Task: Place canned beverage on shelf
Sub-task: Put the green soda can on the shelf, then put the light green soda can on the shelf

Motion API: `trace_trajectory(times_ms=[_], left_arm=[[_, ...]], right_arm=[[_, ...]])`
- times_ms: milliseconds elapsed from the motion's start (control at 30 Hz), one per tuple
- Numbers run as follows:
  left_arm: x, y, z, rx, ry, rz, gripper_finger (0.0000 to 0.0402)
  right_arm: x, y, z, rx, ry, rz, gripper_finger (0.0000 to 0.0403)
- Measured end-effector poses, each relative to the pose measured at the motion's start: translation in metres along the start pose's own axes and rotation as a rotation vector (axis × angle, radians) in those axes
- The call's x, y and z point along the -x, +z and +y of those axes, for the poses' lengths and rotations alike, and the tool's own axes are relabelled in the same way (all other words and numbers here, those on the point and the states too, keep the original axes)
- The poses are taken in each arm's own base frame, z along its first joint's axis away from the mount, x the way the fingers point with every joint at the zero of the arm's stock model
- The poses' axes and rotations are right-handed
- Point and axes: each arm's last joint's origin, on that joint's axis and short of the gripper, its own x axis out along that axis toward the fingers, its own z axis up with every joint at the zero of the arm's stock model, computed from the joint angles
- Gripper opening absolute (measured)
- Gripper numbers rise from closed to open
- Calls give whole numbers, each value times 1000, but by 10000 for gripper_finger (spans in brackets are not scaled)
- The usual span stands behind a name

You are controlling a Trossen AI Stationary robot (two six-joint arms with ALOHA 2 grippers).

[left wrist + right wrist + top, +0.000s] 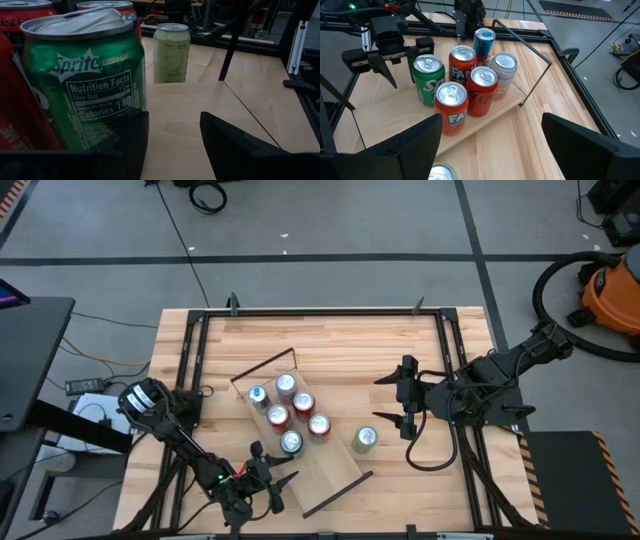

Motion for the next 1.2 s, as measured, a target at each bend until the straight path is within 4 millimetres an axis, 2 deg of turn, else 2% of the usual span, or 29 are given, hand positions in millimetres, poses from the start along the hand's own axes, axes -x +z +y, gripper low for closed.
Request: trace_trajectory(times_ms=[400, 633, 967, 1200], left_arm=[[0, 0, 1, -18, 24, -12, 187], [12, 1, -8, -57, -75, 0, 187], [29, 21, -23, -197, -132, -127, 187], [42, 28, -25, -244, -54, -178, 187]], right_arm=[[0, 0, 0, 6, 13, 3, 352], [-2, -1, 4, 38, 102, 26, 352], [-46, -22, 37, 219, 200, 252, 352], [-59, -32, 45, 273, 186, 334, 352]])
